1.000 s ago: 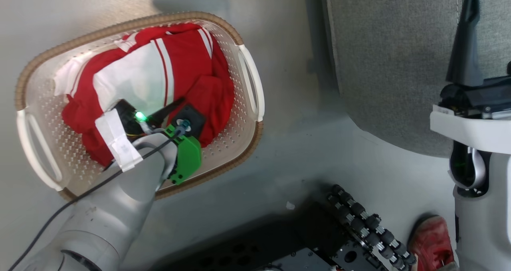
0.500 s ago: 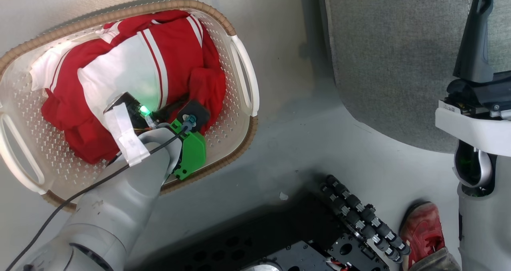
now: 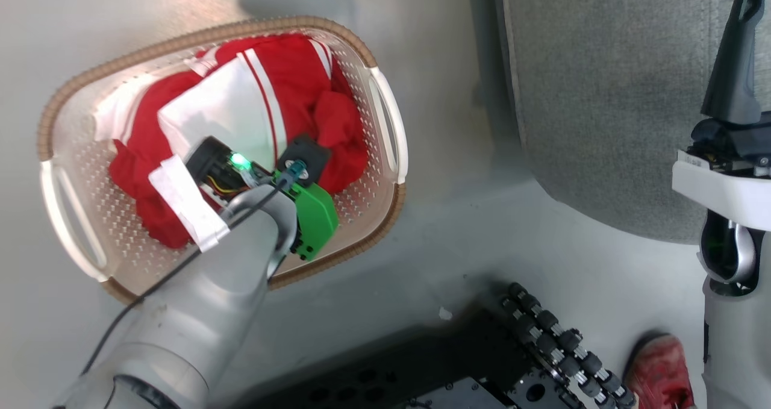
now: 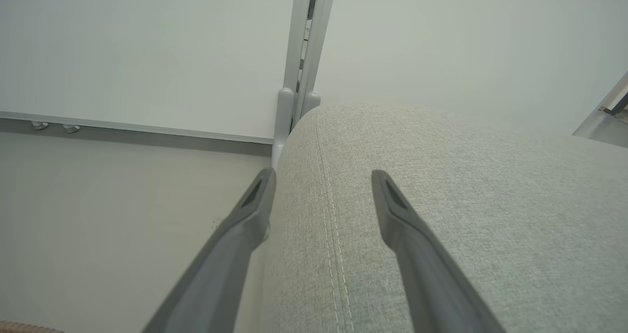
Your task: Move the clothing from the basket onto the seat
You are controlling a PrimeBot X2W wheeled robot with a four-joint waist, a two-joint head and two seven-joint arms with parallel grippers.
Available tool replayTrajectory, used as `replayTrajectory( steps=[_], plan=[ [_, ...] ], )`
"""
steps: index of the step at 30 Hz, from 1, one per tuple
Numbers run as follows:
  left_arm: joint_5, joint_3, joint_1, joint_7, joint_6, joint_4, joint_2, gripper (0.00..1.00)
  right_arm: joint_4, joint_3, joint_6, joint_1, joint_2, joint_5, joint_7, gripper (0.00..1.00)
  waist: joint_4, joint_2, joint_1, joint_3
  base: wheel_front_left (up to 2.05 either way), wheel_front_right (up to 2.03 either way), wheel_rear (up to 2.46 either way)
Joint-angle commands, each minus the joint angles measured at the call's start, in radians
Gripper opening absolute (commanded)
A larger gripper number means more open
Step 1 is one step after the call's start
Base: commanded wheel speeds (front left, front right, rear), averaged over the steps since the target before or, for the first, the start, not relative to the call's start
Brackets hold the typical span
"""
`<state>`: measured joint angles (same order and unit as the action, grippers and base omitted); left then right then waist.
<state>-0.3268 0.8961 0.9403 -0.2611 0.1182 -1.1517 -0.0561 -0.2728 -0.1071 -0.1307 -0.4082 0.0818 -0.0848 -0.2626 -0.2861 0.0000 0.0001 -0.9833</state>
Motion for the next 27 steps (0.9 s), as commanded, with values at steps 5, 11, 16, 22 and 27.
replayTrajectory(
  steps=[5,11,16,22,27],
  plan=[
    [-0.017,-0.045,-0.123,-0.005,-0.013,0.123,0.0,0.0,0.041,0.012,0.0,0.055,0.014,0.018,-0.003,1.0,0.073,0.0,-0.0001,0.199,0.0,0.0,0.0],
    [-0.009,-0.087,-0.249,-0.005,-0.028,0.211,0.002,0.0,0.077,0.022,0.0,0.118,0.027,0.028,-0.003,1.0,0.11,0.0,-0.0001,0.372,0.0,0.0,0.0],
    [-0.009,-0.139,-0.339,-0.005,-0.042,0.296,0.003,0.0,0.097,0.021,0.0,0.186,0.035,0.035,-0.003,1.0,0.144,0.0,-0.0001,0.505,0.0,0.0,0.0],
    [0.007,-0.203,-0.424,-0.006,-0.052,0.405,0.004,0.0,0.123,0.034,0.0,0.261,0.037,0.035,-0.003,1.0,0.179,0.0,-0.0001,0.636,0.0,0.0,0.0],
    [0.018,-0.254,-0.486,-0.005,-0.051,0.482,0.004,0.0,0.136,0.035,0.0,0.326,0.035,0.033,-0.003,1.0,0.199,0.0,-0.0001,0.73,0.0,0.0,0.0]
  ],
)
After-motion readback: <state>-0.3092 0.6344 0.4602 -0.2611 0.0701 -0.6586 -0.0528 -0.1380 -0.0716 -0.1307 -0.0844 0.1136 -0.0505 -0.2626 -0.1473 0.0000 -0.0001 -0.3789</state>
